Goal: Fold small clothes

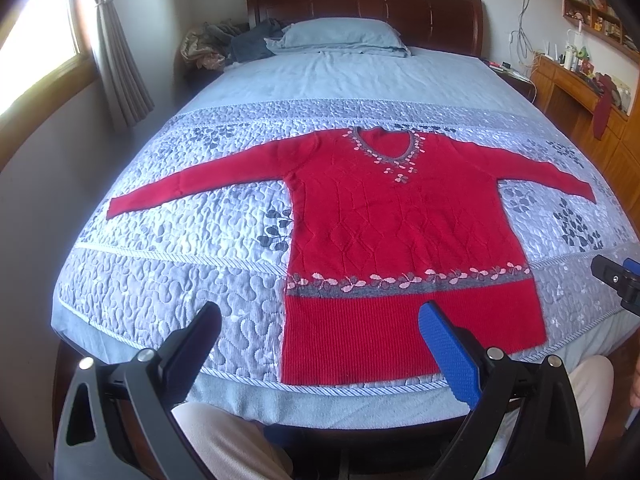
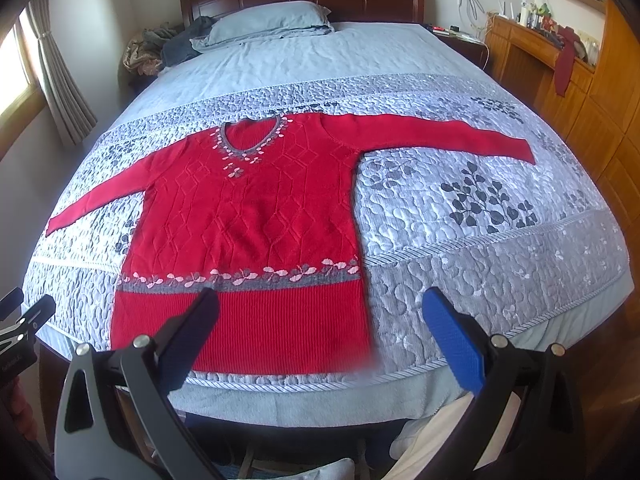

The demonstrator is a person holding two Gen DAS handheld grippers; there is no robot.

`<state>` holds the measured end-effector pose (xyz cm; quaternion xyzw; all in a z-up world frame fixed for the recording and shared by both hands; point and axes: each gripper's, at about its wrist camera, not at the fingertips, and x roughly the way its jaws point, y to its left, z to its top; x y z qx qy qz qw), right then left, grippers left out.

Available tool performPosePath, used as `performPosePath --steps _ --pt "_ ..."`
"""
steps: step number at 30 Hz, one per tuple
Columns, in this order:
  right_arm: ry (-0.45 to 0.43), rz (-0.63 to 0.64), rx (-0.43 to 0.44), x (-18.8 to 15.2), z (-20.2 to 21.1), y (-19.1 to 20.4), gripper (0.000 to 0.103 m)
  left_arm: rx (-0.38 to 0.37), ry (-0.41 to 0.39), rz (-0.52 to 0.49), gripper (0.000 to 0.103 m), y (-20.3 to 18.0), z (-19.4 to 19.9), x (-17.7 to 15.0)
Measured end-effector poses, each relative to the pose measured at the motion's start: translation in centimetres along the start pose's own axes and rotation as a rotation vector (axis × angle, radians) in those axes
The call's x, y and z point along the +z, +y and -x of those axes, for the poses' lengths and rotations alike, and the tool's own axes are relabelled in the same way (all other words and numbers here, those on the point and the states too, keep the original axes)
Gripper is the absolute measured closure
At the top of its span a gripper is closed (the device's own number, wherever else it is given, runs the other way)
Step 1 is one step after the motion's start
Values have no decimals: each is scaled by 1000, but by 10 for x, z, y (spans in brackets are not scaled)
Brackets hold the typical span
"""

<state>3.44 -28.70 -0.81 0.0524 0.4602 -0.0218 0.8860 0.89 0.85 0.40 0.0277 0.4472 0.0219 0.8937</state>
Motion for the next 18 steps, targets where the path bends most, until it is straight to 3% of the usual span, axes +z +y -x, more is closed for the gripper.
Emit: performPosePath --steps 18 --pt "0 -9 1 2 -6 1 3 3 7 -3 4 1 -3 2"
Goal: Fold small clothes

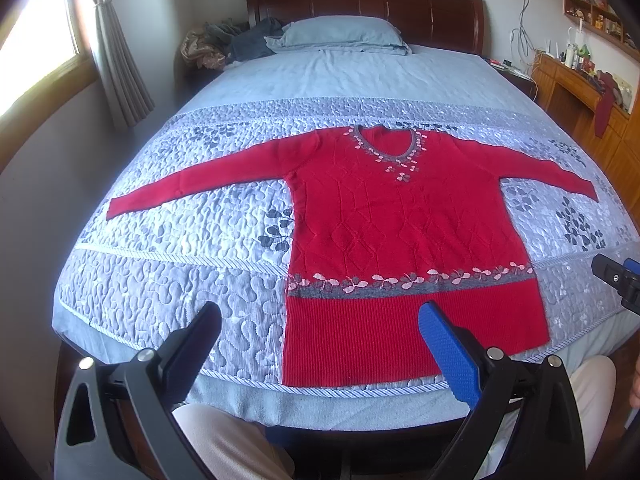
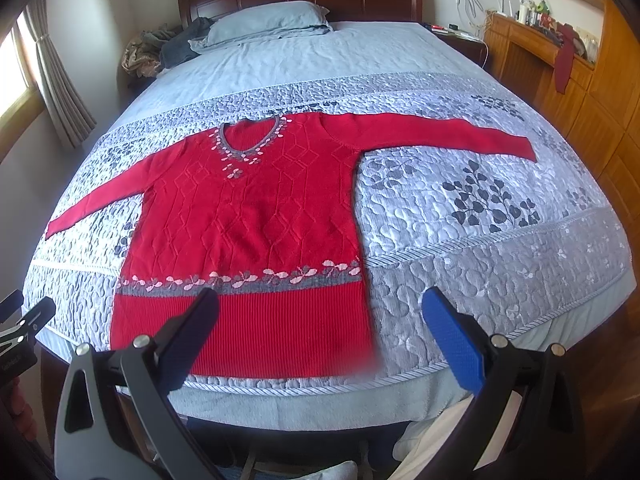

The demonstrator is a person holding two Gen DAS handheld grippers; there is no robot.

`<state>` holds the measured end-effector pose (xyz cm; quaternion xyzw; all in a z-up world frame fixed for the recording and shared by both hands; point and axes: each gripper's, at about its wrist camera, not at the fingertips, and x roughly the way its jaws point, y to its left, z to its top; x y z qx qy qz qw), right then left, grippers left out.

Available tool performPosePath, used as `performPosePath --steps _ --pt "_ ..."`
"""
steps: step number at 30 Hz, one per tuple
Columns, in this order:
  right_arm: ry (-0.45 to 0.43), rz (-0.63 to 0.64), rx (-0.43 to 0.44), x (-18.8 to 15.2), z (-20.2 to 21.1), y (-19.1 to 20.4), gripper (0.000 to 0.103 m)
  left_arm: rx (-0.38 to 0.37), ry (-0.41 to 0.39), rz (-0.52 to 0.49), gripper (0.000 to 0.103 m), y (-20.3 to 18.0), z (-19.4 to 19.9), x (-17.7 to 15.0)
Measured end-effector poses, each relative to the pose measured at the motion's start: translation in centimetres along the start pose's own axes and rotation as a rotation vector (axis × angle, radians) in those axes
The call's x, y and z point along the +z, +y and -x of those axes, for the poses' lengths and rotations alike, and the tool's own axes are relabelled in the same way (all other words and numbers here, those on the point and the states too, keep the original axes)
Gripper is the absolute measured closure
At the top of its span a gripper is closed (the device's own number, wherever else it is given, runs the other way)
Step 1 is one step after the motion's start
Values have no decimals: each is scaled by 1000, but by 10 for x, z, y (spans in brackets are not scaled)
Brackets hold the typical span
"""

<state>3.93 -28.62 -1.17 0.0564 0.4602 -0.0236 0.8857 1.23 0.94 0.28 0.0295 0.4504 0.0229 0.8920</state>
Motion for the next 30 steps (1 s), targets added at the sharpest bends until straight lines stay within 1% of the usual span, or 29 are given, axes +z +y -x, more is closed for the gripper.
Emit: performPosePath --steps 12,15,17,19,22,24,27,28,30 --pt "20 -11 3 1 -15 -6 3 12 30 -12 4 -9 -16 4" --pt "34 -3 14 7 -25 -12 3 17 50 -21 4 -14 -29 9" --pt "56 7 27 17 -37 -24 3 13 73 -23 4 -22 -43 18" --pt "66 -7 14 34 -50 -47 3 13 88 -28 4 -32 -57 32" --pt "76 -47 -63 72 -72 -99 3 8 92 -33 4 -57 -81 63" --pt "83 -75 -109 99 -88 -137 3 6 87 -37 4 -77 -101 90" --pt "114 -134 -169 145 -120 -208 3 -11 74 -18 4 -107 -126 125" --pt "130 -159 -189 160 -134 -239 3 -20 71 -13 4 -117 -135 135" --pt "154 -208 -218 180 -155 -289 3 -36 69 -8 4 -137 -150 153"
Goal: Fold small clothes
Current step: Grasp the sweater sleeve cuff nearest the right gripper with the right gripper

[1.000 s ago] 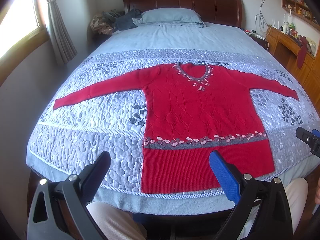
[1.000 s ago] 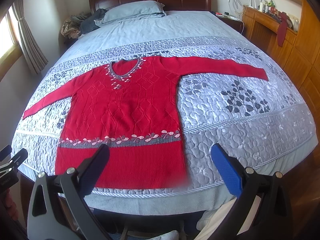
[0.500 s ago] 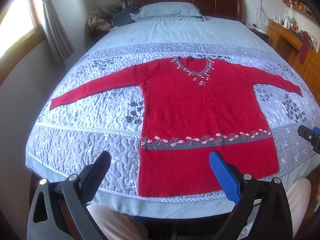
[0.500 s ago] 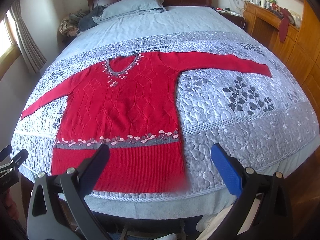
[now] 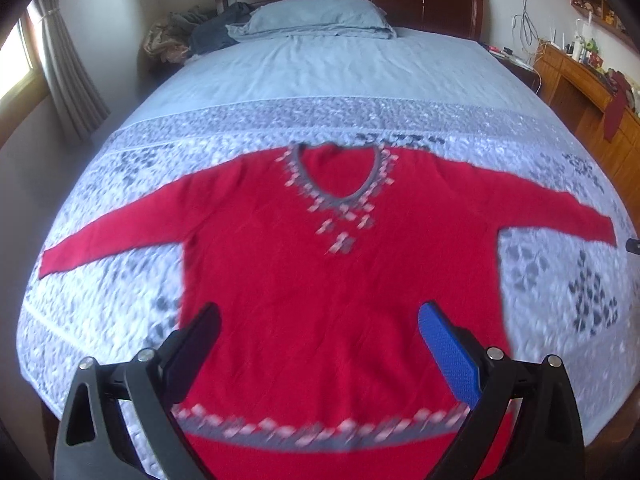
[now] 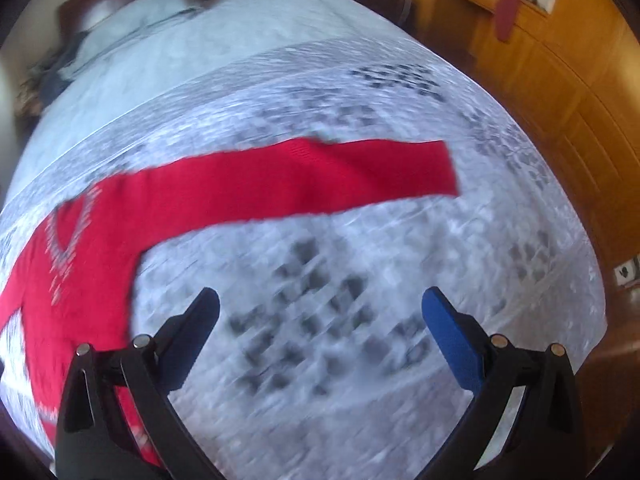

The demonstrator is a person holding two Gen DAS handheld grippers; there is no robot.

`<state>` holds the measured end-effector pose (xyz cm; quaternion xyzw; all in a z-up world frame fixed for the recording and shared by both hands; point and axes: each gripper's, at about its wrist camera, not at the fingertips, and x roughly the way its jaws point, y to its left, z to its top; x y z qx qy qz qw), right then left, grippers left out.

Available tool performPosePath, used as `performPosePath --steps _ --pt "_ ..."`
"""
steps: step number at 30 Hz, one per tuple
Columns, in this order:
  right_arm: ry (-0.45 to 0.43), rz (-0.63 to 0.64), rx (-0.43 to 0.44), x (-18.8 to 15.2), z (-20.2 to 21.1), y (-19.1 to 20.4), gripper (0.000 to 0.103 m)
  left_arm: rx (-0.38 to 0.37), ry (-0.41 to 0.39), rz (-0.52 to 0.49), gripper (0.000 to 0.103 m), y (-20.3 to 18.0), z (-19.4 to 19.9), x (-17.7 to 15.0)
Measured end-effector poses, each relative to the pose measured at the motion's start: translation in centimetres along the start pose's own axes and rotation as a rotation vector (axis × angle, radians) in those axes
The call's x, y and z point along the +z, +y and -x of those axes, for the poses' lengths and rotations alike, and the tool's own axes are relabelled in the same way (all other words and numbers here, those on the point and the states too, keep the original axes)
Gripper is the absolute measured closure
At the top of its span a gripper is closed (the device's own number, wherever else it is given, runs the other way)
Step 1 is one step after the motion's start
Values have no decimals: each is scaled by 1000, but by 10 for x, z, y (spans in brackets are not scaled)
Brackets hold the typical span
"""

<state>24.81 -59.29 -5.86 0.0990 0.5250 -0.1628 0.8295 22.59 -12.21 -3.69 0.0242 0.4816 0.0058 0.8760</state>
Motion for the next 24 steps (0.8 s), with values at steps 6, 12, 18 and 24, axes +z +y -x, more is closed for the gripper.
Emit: performPosePath --steps 6,12,18,24 --pt "128 -140 -32 69 -95 -105 3 -27 -6 -15 4 -36 -34 26" --pt "205 -264 64 84 -156 -151 12 5 47 0 4 -43 -79 36" --pt "184 -306 77 84 -159 -157 74 34 59 -9 4 -34 -99 31" --pt "68 -252 159 90 -115 -131 96 71 61 -14 4 -4 -98 18"
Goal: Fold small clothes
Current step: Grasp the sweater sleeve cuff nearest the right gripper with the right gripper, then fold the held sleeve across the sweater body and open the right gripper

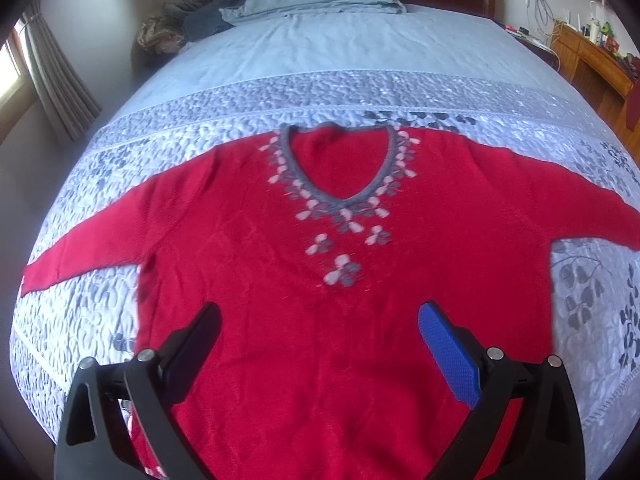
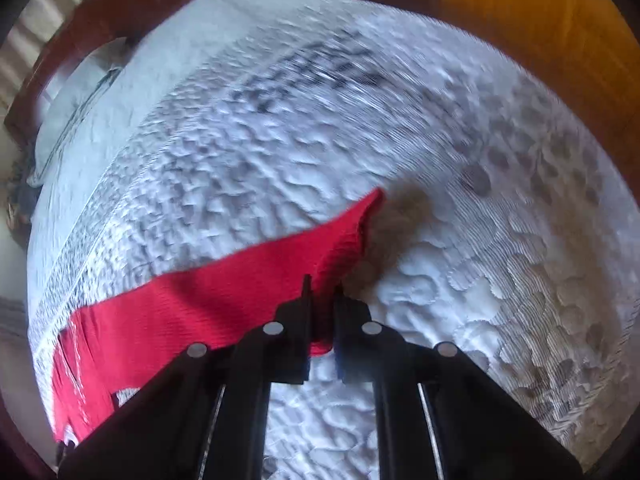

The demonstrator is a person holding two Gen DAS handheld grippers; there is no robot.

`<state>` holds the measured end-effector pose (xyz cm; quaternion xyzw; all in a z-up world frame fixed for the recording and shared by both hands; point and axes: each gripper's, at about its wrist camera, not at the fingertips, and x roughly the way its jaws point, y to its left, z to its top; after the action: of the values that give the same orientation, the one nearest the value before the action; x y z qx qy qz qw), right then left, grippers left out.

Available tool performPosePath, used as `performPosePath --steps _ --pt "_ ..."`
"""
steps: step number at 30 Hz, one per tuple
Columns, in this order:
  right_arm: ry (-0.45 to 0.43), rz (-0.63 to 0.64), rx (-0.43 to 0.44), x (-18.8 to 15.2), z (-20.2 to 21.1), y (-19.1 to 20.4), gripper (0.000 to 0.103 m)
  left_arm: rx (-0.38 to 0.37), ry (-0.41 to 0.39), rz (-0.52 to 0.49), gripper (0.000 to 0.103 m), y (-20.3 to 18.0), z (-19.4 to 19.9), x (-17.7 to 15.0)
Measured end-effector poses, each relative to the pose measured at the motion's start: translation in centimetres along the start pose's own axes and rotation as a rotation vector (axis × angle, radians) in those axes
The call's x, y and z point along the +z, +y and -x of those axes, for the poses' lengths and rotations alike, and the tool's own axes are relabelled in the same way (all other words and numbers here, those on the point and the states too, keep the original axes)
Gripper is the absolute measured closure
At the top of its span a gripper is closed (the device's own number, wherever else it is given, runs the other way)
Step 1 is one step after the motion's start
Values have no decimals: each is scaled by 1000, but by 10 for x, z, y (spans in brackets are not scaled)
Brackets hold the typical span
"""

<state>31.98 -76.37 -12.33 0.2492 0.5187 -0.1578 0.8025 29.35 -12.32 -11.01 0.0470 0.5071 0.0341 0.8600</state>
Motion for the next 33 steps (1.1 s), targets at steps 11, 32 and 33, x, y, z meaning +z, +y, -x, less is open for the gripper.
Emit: performPosePath --steps 11,32,33 --pt "19 422 5 -84 13 236 96 37 37 85 4 82 -15 5" --pt "146 561 249 -198 -37 386 72 -226 107 78 5 61 -56 43" --pt "136 562 234 -198 -34 373 72 -275 121 71 5 48 -60 46"
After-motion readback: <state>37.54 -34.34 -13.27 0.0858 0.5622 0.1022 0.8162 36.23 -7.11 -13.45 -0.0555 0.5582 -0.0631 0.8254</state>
